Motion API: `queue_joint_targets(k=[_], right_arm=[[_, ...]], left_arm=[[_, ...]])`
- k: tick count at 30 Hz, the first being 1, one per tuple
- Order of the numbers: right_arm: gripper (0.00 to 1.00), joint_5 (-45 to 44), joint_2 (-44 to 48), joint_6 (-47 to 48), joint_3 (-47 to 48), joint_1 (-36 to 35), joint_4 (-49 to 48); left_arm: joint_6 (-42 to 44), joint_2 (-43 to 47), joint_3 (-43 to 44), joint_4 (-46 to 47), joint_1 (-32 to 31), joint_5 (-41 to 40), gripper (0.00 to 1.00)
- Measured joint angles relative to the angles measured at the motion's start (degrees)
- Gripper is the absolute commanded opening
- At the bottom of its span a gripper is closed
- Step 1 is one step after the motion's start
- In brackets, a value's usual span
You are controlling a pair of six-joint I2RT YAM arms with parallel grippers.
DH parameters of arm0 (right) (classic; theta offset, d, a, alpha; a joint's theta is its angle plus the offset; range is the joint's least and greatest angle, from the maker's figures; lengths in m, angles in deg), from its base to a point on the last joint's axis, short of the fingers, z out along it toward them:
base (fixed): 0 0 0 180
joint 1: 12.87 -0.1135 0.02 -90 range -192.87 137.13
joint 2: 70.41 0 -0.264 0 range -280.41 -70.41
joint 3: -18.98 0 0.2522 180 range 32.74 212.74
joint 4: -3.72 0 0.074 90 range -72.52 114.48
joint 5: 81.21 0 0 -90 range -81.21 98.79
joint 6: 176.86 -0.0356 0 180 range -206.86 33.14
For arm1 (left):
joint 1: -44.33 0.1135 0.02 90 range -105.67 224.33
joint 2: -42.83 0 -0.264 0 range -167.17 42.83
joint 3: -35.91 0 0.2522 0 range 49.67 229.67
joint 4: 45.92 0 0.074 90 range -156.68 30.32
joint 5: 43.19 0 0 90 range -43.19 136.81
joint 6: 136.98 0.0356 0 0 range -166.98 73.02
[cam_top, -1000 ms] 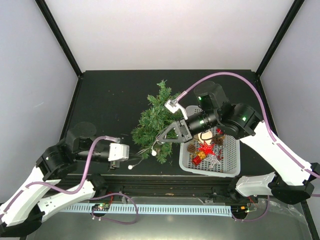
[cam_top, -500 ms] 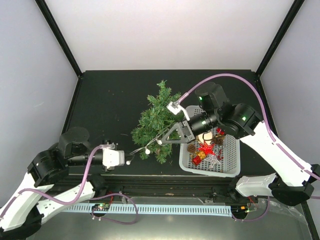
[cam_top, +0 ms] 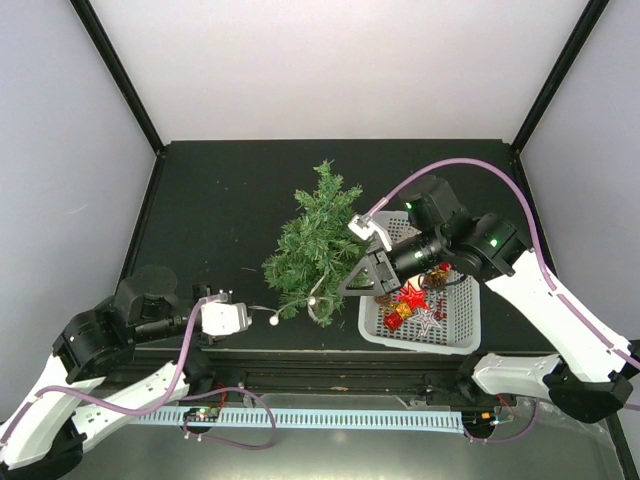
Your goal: Decorate the small christmas tree
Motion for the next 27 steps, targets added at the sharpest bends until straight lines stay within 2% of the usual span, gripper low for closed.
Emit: queue_joint_targets(k=[4,8,10,14,21,27], right_arm=[[0.39,-0.8,-0.2,1.0,0.4,0.0,0.6],[0.59,-2.6,0.0,1.4,1.3,0.2,0.9],[0.63,-4.1,0.6,1.4,1.6,1.0,0.7],[0.67,-7.1,3.2,0.5,1.6,3.0,-0.3],[0.67,-11.8,6.1,-0.5,1.6,3.8,-3.1],[0.67,-18.6,6.2,-1.1,1.6,4.6,-3.5]], left_arm=[[0.0,0.0,-0.6,-0.2,0.3,-1.0,0.02],[0.0,0.0,-0.9,-0.6,0.7,-2.0,0.02],[0.1,0.0,-0.9,-0.7,0.7,-2.8,0.02],[0.2,0.5,-1.0,-1.5,1.0,-5.3,0.02],[-0.4,2.6,-1.6,-2.6,1.5,-10.8,0.01],[-0.7,2.1,-5.4,-2.3,4.8,-15.1,0.02]])
